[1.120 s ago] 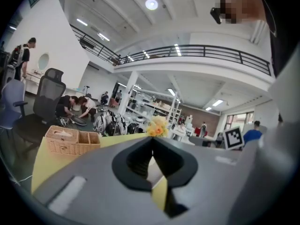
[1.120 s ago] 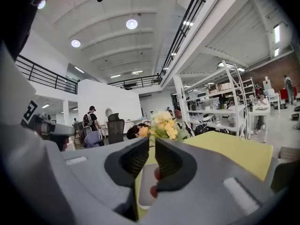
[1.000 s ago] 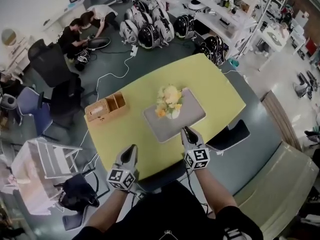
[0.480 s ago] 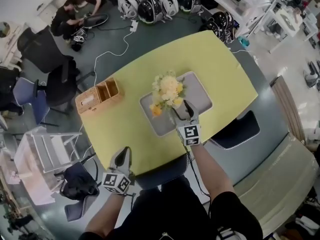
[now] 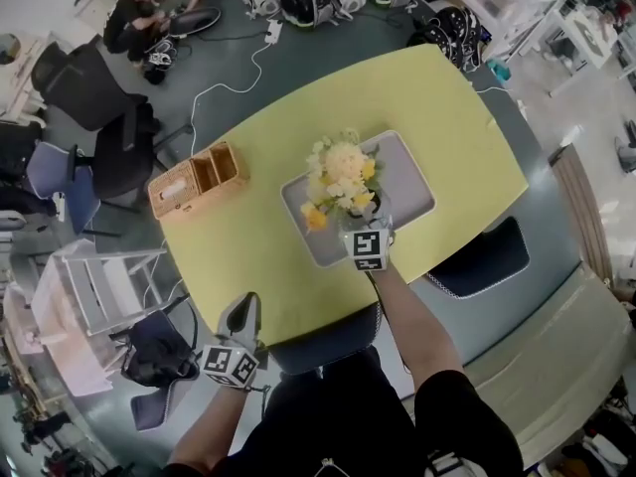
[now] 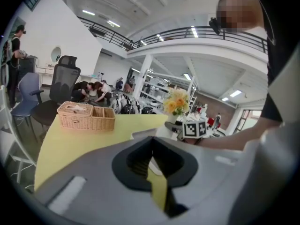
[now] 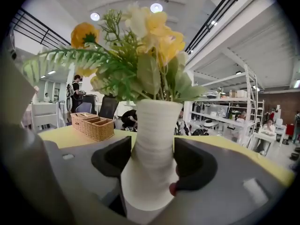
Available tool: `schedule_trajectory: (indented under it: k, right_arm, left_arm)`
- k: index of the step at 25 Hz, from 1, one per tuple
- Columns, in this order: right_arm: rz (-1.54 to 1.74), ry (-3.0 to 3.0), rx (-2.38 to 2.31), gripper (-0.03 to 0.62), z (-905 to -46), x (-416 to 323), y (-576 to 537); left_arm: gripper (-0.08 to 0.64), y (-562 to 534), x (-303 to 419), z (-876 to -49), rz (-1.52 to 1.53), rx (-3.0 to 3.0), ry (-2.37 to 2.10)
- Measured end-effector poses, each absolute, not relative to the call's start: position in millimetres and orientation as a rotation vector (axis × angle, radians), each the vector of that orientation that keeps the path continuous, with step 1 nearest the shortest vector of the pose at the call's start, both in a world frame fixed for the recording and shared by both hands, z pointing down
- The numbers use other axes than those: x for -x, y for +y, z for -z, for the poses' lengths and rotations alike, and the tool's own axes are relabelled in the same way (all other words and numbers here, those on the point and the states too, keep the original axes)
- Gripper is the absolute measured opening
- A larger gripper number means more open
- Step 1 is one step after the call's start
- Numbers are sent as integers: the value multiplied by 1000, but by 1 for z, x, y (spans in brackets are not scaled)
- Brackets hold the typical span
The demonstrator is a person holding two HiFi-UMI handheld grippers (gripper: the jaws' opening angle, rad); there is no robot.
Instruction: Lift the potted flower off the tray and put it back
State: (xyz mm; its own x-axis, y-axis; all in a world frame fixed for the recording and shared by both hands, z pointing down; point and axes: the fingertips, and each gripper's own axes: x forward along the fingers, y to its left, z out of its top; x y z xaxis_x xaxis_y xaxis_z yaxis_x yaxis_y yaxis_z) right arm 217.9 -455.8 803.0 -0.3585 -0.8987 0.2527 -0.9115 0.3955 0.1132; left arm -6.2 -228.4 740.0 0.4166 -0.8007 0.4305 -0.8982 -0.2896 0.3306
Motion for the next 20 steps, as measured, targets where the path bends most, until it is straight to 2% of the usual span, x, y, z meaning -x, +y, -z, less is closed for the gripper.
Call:
schedule_trajectory:
  k: [11,20]
  right_arm:
    - [-85,-2399,-1664,270,-790,-216,-450]
    - [-77,-2414,-1747,267,-722,-215,-419]
  left_arm:
    - [8,-222,27,-736,-248,-2146,-1453]
    - [8,-210,45,-706,-192,-2203,-1443]
